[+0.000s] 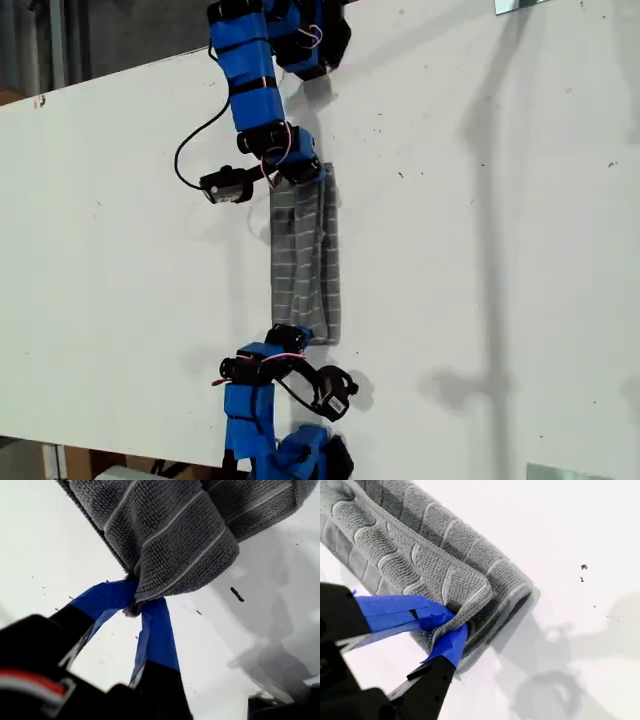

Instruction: Grasp corners of a square towel and fold twice.

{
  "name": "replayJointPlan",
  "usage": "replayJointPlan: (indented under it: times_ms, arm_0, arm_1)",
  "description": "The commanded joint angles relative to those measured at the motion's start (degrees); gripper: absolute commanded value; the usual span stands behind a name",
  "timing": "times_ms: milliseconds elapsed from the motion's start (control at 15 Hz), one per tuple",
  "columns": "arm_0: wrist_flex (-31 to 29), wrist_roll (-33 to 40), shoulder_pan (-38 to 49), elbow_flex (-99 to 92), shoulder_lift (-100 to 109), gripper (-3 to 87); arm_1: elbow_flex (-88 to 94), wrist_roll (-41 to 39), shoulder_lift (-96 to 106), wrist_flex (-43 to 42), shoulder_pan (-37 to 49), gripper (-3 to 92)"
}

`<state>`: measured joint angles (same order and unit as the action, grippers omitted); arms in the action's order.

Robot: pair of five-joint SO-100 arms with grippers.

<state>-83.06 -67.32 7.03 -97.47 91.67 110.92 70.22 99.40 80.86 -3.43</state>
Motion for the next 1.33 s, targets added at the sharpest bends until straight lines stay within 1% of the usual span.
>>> replayJointPlan:
  times_ms: [0,267,333,400,467,533,667,867,1000,1133,1267]
  arm_0:
    - [0.0,0.4,-0.4,2.5,-1.1,0.0]
    - [-0.4,0.4,-0.4,3.6,-1.5,0.1]
    - [-0.9,0.2,-0.4,3.6,-1.5,5.9]
    - [-1.2,0.3,-0.4,3.8,-1.5,17.2]
    - [-1.6,0.3,-0.4,3.8,-1.4,22.8]
    - [-1.8,0.3,-0.4,4.0,-1.4,23.9]
    - [-2.3,0.4,-0.2,4.3,-1.1,27.8]
    - [-4.6,0.7,2.5,3.5,2.5,29.7]
    - [-5.4,1.3,5.3,-0.4,7.8,30.4]
    - [-5.0,1.1,6.6,-4.7,11.0,30.7]
    - [-3.5,0.7,6.1,-6.4,11.3,30.9]
  arm_1:
    - [0.8,0.6,3.1,-0.2,0.3,-0.1]
    - [1.1,0.7,3.6,-0.5,-0.2,0.7]
    - [1.1,0.7,4.0,-0.6,-0.5,13.6]
    - [1.1,0.7,4.5,-0.6,-0.7,22.9]
    - [1.1,0.7,5.0,-0.5,-0.7,24.3]
    - [1.1,0.7,5.4,-0.3,-0.4,23.3]
    - [1.2,0.5,6.2,0.1,0.1,24.7]
    - [2.4,-1.2,7.4,0.3,3.1,25.5]
    - [5.1,-3.3,7.6,-0.9,6.1,26.4]
    - [9.8,-5.1,7.3,-4.7,9.1,28.0]
    - [13.2,-8.0,6.1,-9.0,12.5,31.9]
